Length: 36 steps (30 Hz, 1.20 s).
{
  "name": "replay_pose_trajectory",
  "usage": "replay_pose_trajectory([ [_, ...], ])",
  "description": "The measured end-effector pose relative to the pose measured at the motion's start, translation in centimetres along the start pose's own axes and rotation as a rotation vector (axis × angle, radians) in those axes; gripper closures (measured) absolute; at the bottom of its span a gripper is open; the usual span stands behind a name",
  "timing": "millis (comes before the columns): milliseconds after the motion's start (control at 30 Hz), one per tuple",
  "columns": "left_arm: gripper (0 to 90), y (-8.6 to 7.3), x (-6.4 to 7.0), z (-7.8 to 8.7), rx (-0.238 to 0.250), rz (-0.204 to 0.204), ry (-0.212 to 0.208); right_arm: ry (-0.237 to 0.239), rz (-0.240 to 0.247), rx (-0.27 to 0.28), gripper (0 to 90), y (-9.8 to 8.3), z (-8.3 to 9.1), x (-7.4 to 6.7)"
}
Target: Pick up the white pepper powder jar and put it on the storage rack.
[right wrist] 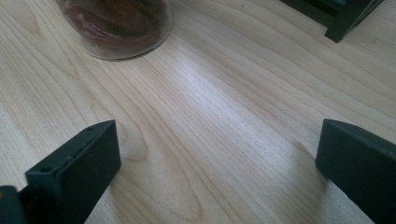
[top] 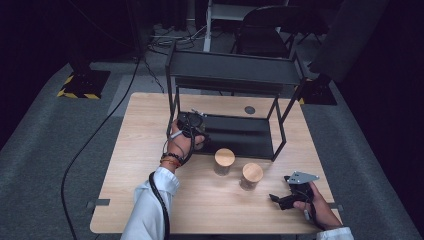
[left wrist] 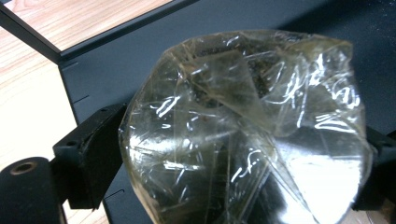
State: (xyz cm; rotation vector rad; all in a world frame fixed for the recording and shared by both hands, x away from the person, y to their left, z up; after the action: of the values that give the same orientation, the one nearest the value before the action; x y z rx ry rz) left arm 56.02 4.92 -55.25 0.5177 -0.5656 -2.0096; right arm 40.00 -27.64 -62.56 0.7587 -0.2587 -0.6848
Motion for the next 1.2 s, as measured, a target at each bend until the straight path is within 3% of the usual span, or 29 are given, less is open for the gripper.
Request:
replay_pose_trajectory([
  [567,3.4,-0.2,-0.1,0.7,0.015,-0.020,-0.007,0.000,0.000,0.000,0.0,0.0,0.0,0.0],
  [933,3.4,0.4,0.1,2.3,0.053,-0.080,0.051,0.000,0.000,0.000,0.0,0.0,0.0,0.0],
  [1200,3.4,0.6,0.4,4.0,0.087,-0.129,0.063,0.000,0.000,0.000,0.0,0.0,0.0,0.0],
])
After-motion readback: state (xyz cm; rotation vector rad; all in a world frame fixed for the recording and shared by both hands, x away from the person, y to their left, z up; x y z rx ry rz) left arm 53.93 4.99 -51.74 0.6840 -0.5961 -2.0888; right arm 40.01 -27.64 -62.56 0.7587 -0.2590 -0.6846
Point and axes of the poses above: each handheld gripper's, and its own axes: z roughly backward along the jaws, y roughly out of its top, x roughly to its right, the point moved 9 cm from there along -z, roughly forward along the jaws, and after that the axes turned 3 degrees about y, right-handed, at the moved point
